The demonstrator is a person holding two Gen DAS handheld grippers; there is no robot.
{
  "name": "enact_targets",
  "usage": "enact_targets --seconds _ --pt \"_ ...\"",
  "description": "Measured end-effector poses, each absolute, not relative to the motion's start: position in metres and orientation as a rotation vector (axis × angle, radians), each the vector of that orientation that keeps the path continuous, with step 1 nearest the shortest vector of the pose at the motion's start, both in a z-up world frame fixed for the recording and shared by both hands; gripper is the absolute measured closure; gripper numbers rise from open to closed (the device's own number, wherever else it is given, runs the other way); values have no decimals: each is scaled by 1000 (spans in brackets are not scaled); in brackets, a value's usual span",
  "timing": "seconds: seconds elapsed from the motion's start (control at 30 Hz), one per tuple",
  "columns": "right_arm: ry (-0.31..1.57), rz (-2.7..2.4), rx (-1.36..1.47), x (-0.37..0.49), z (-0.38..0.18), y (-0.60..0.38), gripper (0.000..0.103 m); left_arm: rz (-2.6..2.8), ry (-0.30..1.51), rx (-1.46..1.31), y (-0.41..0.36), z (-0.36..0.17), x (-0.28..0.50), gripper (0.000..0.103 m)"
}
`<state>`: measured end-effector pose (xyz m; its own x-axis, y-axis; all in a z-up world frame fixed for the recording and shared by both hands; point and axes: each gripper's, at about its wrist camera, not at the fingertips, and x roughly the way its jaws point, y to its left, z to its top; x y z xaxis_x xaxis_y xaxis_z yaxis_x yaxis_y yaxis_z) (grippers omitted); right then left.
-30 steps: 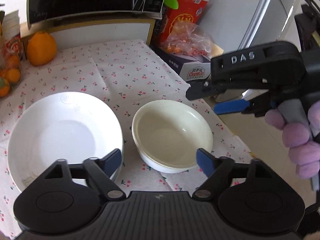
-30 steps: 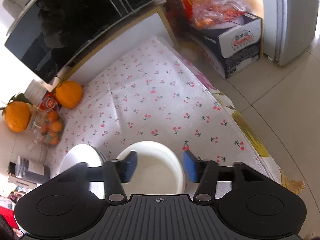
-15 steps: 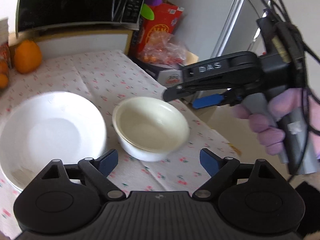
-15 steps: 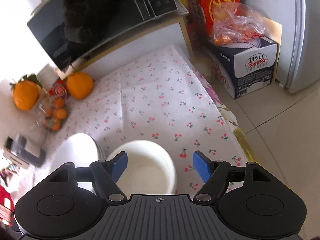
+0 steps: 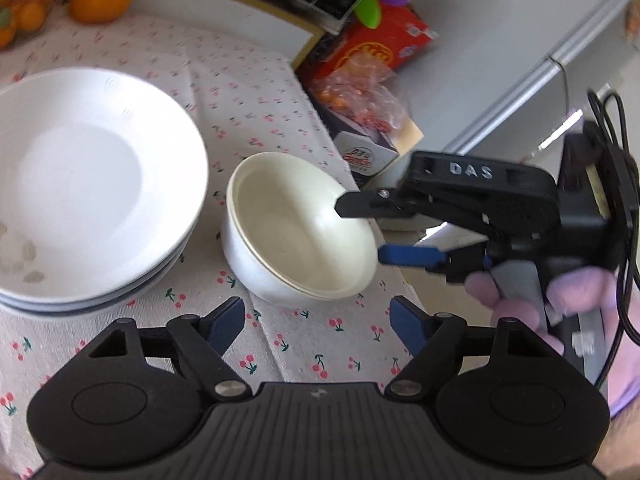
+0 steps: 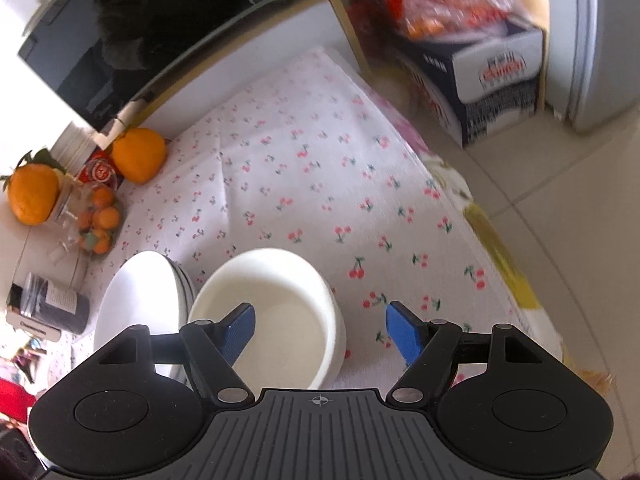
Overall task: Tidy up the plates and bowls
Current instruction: 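Move both tools to the rim of the bowl stack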
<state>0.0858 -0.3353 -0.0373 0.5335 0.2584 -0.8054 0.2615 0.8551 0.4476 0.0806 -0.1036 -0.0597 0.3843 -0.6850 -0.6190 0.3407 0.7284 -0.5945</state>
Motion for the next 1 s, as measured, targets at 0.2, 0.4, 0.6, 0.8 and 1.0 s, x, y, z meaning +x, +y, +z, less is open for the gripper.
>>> enact_targets --seconds 0.2,0.4,0.6,0.8,1.0 --pt "1061 -6 632 87 -46 -339 30 -646 1000 -454 -106 -63 87 34" --pt "1082 -21 675 88 -53 -340 30 -627 989 -453 -109 -63 89 40" --pt "1099 -42 718 89 -59 -344 30 -598 995 -466 -110 -68 94 44" --pt "1102 -51 698 90 -61 -343 38 -586 991 -462 -113 -66 95 45" --pt "1114 -40 687 92 -65 -337 51 -603 996 -467 -113 -66 95 47"
